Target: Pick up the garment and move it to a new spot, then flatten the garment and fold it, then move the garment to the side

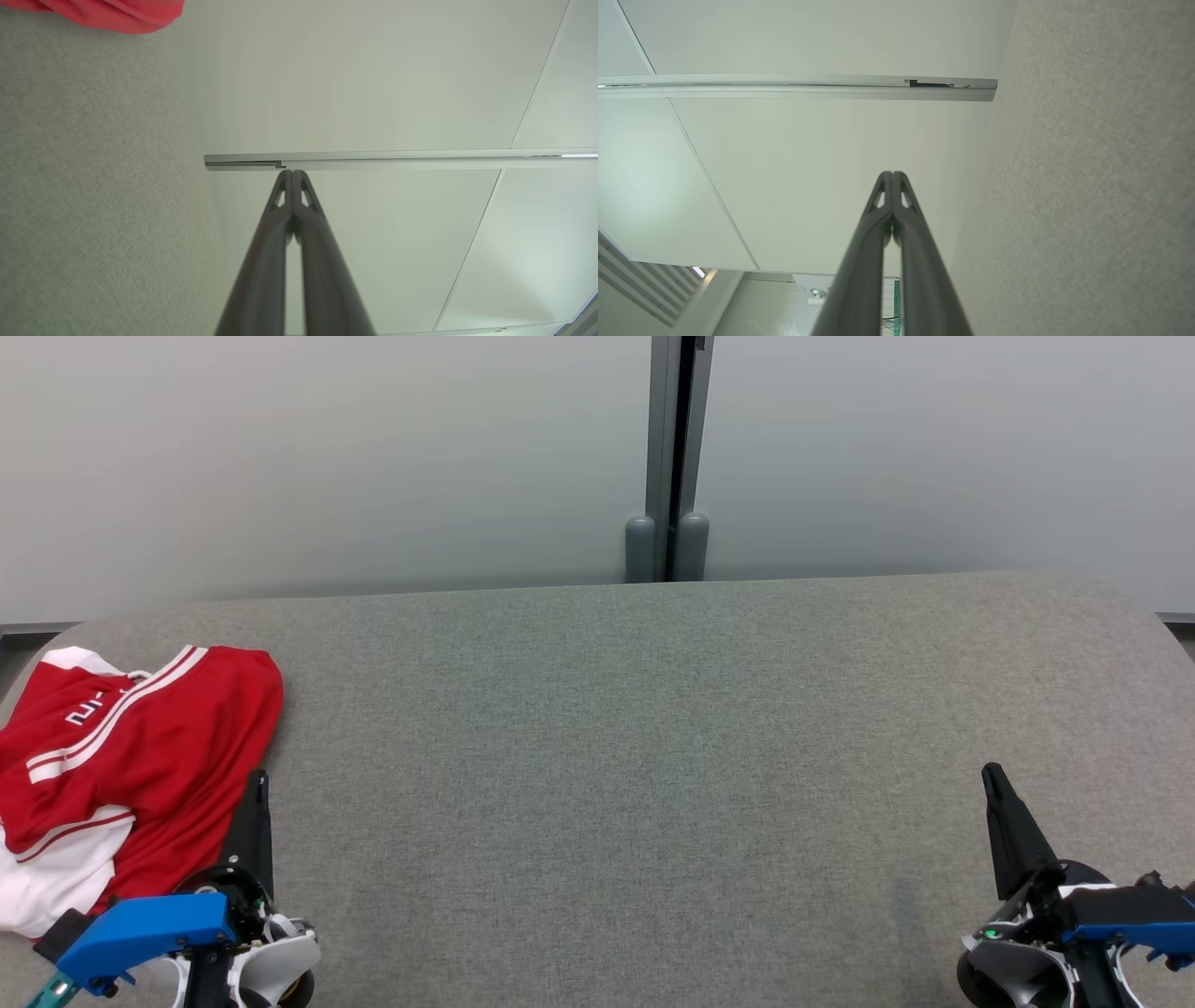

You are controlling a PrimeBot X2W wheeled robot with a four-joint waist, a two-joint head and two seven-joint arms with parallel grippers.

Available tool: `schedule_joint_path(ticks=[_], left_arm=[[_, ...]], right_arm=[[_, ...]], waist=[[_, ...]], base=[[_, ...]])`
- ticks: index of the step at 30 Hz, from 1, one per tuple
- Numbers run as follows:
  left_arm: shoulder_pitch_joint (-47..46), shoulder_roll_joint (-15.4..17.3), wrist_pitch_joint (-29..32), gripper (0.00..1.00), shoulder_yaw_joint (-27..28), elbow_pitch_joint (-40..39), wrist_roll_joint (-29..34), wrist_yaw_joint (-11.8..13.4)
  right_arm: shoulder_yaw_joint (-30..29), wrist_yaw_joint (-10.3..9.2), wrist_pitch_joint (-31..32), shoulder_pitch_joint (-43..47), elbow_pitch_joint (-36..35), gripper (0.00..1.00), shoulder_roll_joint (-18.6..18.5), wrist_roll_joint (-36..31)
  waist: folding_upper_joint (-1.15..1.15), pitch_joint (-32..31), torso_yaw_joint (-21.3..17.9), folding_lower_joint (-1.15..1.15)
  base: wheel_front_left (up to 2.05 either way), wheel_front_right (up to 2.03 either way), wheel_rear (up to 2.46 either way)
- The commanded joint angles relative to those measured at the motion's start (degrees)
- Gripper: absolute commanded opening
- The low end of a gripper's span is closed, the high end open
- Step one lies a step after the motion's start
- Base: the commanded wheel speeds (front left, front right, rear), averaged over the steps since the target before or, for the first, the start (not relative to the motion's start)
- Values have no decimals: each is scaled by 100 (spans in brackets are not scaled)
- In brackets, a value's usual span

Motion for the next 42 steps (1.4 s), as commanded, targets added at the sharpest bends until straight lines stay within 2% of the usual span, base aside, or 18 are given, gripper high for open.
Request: schedule_joint_path(ticks=[1,3,4,13,21,42], left_arm=[[-57,-12,18,0,6,-25,-19,-21],[-57,-12,18,0,6,-25,-19,-21],[9,-1,-5,100,-2,25,1,0],[212,-22,-181,100,-146,139,72,42],[245,-17,-402,100,-294,27,632,186],[299,116,-897,100,-926,-76,3263,474]], right_arm=[[-12,2,13,-60,7,0,-41,17],[-12,2,13,-60,7,0,-41,17],[3,0,-2,11,16,100,5,1],[169,-8,-176,171,115,100,36,-16],[233,-7,-398,181,122,100,29,-475],[385,-4,-893,308,-152,100,10,-3422]], waist=[[0,0,0,0],[0,0,0,0],[0,0,0,0],[0,-1,-1,0],[0,-6,2,0],[0,-25,50,0]], base=[[0,0,0],[0,0,0],[0,0,0],[0,0,0],[0,0,0],[0,0,0]])
